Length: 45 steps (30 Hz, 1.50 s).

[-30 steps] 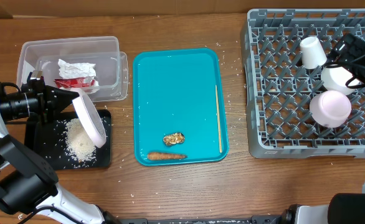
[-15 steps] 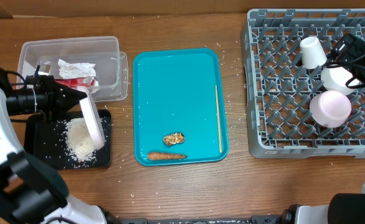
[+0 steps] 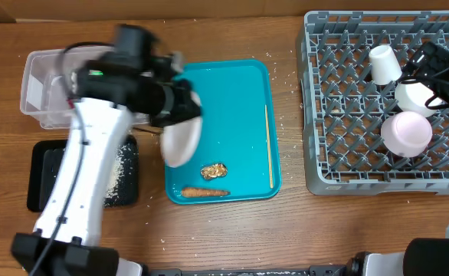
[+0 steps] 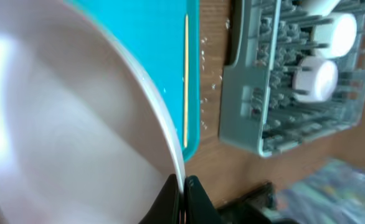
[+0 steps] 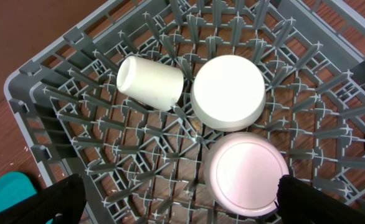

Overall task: Sort waste into correct bins and load items into the dishwasher
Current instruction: 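Set the empty plate back on the teal tray and withdraw left gripper, then grasp the white plate with the right gripper and lift it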

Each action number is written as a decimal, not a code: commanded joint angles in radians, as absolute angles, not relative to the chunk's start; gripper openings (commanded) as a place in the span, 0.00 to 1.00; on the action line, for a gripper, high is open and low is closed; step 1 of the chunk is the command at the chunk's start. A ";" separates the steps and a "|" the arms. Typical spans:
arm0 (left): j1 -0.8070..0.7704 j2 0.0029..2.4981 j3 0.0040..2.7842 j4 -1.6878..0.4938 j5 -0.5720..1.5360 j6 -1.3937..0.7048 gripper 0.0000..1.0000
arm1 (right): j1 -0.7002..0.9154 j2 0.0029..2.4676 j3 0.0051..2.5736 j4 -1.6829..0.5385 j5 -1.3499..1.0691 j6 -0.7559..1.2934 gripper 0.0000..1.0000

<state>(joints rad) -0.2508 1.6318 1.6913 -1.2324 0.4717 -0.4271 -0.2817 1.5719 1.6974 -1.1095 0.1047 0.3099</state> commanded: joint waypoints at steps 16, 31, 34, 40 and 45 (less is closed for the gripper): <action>-0.649 2.051 1.716 -0.830 -0.217 -0.544 0.54 | -0.284 1.568 1.708 -1.106 0.112 0.311 1.00; -0.146 1.768 2.060 -1.302 -0.264 -0.636 1.00 | -0.284 1.568 1.708 -1.060 0.078 0.316 1.00; 0.038 1.774 2.054 -1.400 -0.173 -0.636 1.00 | -0.284 1.567 1.708 -0.971 -0.011 0.326 1.00; 0.195 1.802 2.046 -1.435 -0.147 -0.636 1.00 | -0.258 1.573 1.707 -0.931 -0.669 0.407 1.00; 0.202 1.806 2.046 -1.436 -0.148 -0.636 1.00 | 0.134 1.630 1.707 -0.929 -0.367 0.284 1.00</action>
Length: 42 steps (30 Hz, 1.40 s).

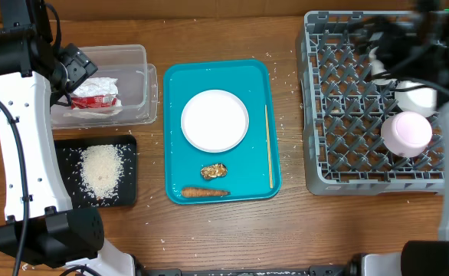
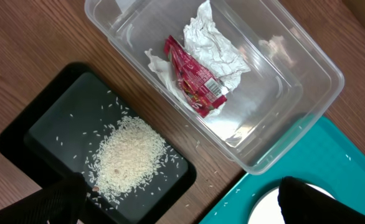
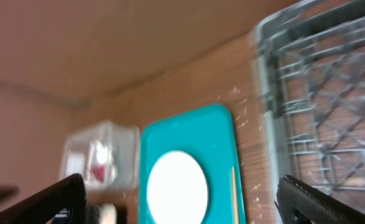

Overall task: Sort waste into correct bins and load items into the dishwasher
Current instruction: 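Grasp the white plate with the right gripper and lift it, then place the plate upright in the rack's back-left slot and release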

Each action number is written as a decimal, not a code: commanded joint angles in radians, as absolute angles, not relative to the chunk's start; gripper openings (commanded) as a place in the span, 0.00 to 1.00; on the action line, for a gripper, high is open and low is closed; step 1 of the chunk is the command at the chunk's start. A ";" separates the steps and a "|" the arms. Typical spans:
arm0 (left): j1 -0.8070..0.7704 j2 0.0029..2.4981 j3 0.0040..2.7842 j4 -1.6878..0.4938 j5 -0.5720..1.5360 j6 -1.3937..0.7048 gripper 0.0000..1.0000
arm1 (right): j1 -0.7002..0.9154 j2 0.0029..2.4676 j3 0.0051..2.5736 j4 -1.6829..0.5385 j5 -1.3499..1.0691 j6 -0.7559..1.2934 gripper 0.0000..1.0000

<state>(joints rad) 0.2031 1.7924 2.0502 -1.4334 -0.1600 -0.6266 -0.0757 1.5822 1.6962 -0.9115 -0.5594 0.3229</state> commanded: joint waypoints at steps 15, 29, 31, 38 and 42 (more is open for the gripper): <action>0.202 1.806 2.046 -1.436 -0.148 -0.636 1.00 | 0.516 2.233 1.707 -0.933 -0.031 0.523 0.60; 0.202 1.806 2.046 -1.435 -0.148 -0.636 1.00 | 0.363 2.106 2.128 -1.305 0.235 0.524 0.04; 0.202 1.806 2.046 -1.436 -0.148 -0.636 1.00 | 0.314 2.087 2.234 -1.359 0.368 0.524 0.04; 0.202 1.806 2.046 -1.436 -0.148 -0.636 1.00 | 0.159 2.064 2.385 -1.362 0.619 0.463 0.04; 0.202 1.806 2.046 -1.436 -0.148 -0.636 1.00 | 0.111 2.093 2.369 -1.317 0.744 0.444 0.04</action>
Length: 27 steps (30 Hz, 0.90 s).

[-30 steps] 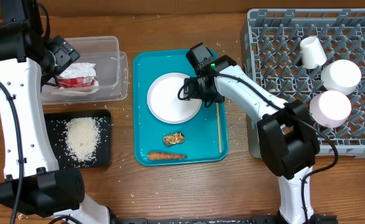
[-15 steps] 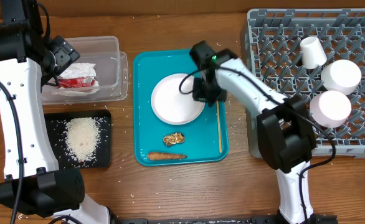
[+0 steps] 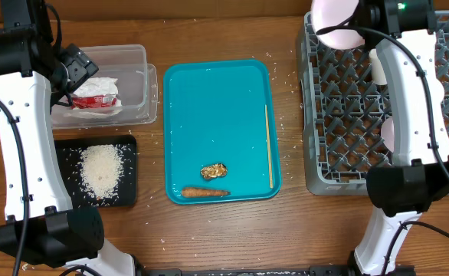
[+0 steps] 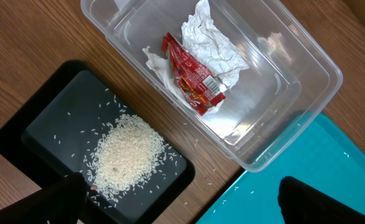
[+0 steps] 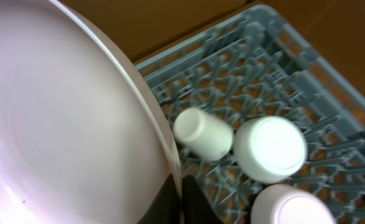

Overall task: Sort waste into correct bins and load items into the dishwasher
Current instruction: 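Place the plate upright in the rack's back-left slot and release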

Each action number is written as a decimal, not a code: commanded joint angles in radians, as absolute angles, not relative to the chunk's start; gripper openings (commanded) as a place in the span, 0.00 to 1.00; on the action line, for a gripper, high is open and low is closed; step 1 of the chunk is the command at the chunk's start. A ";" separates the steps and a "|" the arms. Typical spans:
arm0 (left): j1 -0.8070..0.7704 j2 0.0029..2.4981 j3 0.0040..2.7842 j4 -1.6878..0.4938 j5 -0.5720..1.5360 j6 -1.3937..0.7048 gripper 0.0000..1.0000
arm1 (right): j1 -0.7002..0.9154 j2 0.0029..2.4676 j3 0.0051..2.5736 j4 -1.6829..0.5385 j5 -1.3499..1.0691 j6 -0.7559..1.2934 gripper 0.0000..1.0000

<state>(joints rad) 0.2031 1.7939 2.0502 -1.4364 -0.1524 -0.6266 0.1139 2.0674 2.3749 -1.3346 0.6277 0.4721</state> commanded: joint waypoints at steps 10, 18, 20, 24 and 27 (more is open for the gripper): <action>0.202 1.806 2.046 -1.436 -0.148 -0.636 1.00 | 0.111 2.107 2.156 -1.133 0.776 0.414 0.04; 0.202 1.806 2.046 -1.436 -0.148 -0.636 1.00 | 0.111 2.112 2.085 -1.090 0.713 0.415 0.04; 0.202 1.806 2.046 -1.435 -0.148 -0.636 1.00 | 0.111 2.118 2.051 -1.078 0.713 0.415 0.04; 0.202 1.806 2.046 -1.436 -0.148 -0.636 1.00 | 0.114 2.118 2.033 -1.081 0.713 0.415 0.05; 0.202 1.806 2.046 -1.436 -0.148 -0.636 1.00 | 0.125 2.117 2.038 -1.086 0.713 0.415 0.11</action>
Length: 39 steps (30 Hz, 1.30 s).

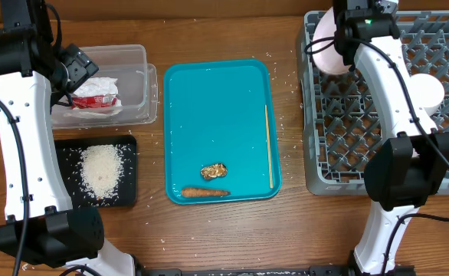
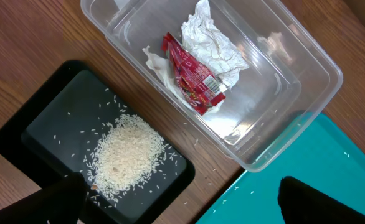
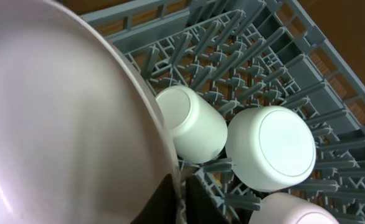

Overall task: Sort waste into correct bins and load items into the dishwasher
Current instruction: 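Place the plate upright in the rack's back-left slot and release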

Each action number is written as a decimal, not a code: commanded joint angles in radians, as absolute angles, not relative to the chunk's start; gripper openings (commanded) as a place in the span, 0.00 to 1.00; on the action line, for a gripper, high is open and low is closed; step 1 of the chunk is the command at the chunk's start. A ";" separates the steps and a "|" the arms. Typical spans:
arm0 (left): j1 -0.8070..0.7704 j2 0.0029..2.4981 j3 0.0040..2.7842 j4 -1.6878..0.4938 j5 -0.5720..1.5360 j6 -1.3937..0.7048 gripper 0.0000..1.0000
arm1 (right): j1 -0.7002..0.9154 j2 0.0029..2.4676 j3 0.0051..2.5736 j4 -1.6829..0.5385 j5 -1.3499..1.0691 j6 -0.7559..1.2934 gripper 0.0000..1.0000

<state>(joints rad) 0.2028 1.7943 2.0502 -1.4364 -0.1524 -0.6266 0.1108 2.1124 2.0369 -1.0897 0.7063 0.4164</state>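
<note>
My right gripper [image 3: 181, 194] is shut on the rim of a pale pink-white plate [image 3: 58, 124], held on edge over the back left corner of the grey dish rack [image 1: 362, 153]. From overhead the plate [image 1: 326, 47] hangs just inside the rack's left wall. A white cup [image 3: 192, 124], a white bowl [image 3: 271, 147] and a pink bowl [image 3: 291, 211] sit upside down in the rack. My left gripper [image 2: 182, 202] stands open above the bins at the left. A foil ball [image 1: 213, 170], a carrot piece [image 1: 204, 192] and a thin stick [image 1: 268, 146] lie on the teal tray [image 1: 209, 100].
A clear bin [image 2: 282, 74] holds a red wrapper [image 2: 194, 74] and crumpled paper [image 2: 210, 37]. In front of it a black tray [image 2: 39, 118] holds a heap of rice [image 2: 126, 155]. Rice grains are scattered on the wood between tray and rack.
My right gripper has come down and forward with the plate, from above the rack's back left corner to just over the tines beside the white cup. The left arm has not moved.
At first my left gripper held the plate over the teal tray's left side while the right hung open over the rack. Then the plate lay flat on the tray and the left was open over the bins. Later the right held it above the rack, now lower.
</note>
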 commanded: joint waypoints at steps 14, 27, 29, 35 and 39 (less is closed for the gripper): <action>0.202 1.806 2.046 -1.436 -0.148 -0.636 1.00 | 0.220 2.067 2.167 -1.148 0.640 0.415 0.39; 0.202 1.806 2.046 -1.436 -0.148 -0.636 1.00 | 0.058 1.973 2.176 -1.116 0.519 0.496 0.18; 0.202 1.806 2.046 -1.436 -0.148 -0.636 1.00 | -0.011 1.975 2.173 -1.112 0.436 0.511 0.05; 0.202 1.806 2.046 -1.436 -0.148 -0.636 1.00 | -0.202 2.009 2.172 -1.090 0.031 0.490 0.04; 0.202 1.806 2.046 -1.436 -0.148 -0.636 1.00 | -0.252 2.073 2.170 -1.076 -0.202 0.447 0.04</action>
